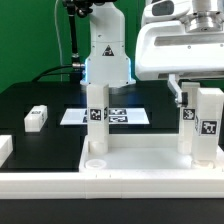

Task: Assemble desk

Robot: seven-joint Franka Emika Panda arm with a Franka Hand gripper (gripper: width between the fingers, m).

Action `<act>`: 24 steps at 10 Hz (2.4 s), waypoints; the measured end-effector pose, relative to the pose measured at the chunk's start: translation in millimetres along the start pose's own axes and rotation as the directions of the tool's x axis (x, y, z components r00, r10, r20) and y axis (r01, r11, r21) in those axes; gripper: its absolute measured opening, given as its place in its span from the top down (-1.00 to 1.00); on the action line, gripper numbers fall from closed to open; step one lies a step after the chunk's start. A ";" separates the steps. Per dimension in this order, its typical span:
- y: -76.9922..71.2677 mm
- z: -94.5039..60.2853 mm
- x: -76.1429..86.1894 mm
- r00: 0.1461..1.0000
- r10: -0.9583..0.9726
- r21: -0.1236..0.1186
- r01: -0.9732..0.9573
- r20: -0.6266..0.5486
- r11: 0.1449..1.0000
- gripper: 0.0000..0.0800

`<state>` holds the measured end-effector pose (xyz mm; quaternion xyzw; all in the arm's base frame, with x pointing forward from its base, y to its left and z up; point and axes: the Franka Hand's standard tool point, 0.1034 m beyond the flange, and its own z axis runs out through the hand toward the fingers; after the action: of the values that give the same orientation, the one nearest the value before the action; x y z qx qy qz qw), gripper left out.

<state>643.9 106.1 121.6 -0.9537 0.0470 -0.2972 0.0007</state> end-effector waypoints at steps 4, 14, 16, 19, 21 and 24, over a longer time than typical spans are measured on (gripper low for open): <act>0.2 0.2 -0.3 1.000 -0.001 0.000 0.001 0.000 1.000 -0.62; 0.1 -8.8 19.8 0.956 -0.015 -0.022 0.023 0.294 0.999 -0.62; 5.1 -8.8 21.7 0.920 0.006 -0.038 0.010 0.391 0.999 -0.62; 6.5 -5.5 19.9 0.896 0.016 -0.049 0.007 0.444 0.999 -0.62; -0.1 -5.1 17.9 0.891 0.036 -0.052 -0.014 0.453 0.999 -0.62; -2.3 -1.6 16.3 0.884 0.070 -0.071 -0.042 0.463 0.997 -0.29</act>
Offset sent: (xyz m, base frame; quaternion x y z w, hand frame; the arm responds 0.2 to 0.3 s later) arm 0.0000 0.0000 0.0000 0.0000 0.0000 0.0000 1.0000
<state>656.5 107.0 132.2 -0.9949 0.0814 -0.0586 -0.0075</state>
